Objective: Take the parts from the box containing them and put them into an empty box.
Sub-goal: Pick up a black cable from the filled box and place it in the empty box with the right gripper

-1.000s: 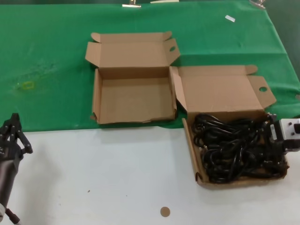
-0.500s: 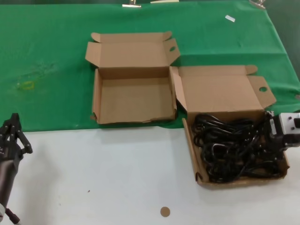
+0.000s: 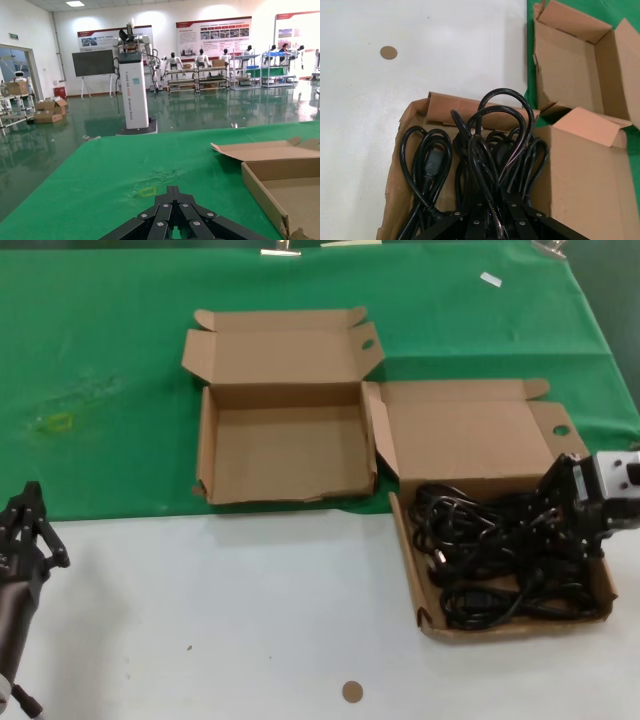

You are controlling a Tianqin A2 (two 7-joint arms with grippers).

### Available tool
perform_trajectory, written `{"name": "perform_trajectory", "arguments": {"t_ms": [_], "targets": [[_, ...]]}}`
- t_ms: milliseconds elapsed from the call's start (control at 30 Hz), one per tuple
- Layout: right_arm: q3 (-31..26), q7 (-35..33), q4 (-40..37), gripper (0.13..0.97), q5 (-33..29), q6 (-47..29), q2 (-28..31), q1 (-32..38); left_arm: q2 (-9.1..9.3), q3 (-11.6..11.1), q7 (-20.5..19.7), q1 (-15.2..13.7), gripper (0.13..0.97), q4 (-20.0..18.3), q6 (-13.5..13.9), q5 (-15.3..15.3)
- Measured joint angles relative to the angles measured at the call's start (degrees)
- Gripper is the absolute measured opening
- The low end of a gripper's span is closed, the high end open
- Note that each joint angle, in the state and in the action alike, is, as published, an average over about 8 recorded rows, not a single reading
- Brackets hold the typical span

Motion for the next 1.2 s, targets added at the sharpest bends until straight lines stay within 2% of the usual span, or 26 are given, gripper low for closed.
{"name": "perform_trajectory", "arguments": {"t_ms": [267,533,833,1200], "targets": [[-0.3,1.5,0.6,0.179,-0.8,-2.6,-1.3,4.4,0.0,0.0,0.0,0.0,0.144,0.0,0.0,0.0],[-1.4,2.5,-0.3,0.178,-2.3,-3.2,-5.3,9.7,0.0,0.0,0.0,0.0,0.144,0.0,0.0,0.0],[-4.2,2.9,-4.9,0.178,-5.4,-1.3,-13.6,15.5,0.0,0.0,0.0,0.0,0.144,0.0,0.0,0.0],[-8.1,0.6,-16.9,0.177,-8.7,4.0,-25.8,21.8,0.0,0.0,0.0,0.0,0.144,0.0,0.0,0.0]]}}
